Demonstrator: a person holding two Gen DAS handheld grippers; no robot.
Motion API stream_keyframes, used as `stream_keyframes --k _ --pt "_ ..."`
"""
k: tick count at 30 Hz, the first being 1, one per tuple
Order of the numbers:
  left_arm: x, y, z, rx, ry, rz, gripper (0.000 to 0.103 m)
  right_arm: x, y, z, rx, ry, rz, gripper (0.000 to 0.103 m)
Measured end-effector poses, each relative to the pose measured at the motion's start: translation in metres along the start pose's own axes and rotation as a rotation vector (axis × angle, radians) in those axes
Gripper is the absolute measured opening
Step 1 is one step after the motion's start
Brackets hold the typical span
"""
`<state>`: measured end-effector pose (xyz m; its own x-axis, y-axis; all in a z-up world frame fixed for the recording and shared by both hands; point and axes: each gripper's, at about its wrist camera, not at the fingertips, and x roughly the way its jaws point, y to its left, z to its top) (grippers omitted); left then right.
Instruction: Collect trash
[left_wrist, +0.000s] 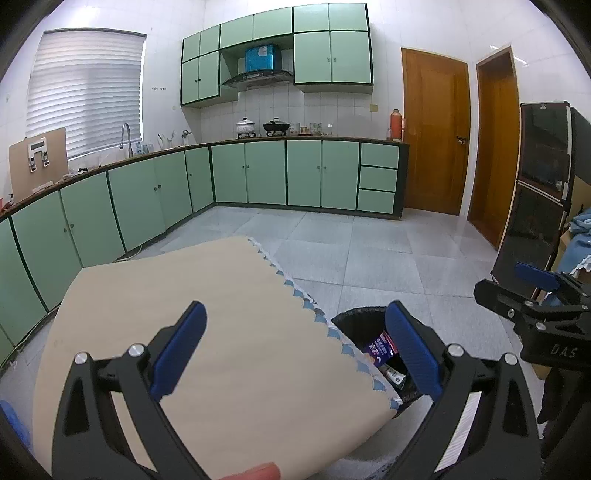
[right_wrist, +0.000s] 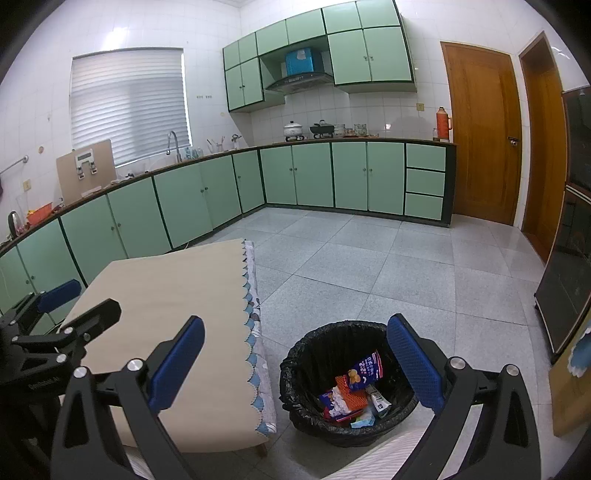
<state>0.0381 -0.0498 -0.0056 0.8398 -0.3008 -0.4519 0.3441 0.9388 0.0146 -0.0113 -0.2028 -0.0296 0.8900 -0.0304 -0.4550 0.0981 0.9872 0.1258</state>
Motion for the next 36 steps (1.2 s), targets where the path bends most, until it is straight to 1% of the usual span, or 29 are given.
stream_keyframes --k 12,36 --pt "-0.0024 0.0046 -0.0022 0.003 -0.015 0.001 0.094 -0.0019 0.0015 -0.0002 -0.003 -0.011 0.007 0.097" --pt "-0.0038 0.0095 -0.0048 -0.003 -0.017 -0.001 0.094 0.0006 0.0038 -0.0019 -0.003 -0.007 0.008 0.097"
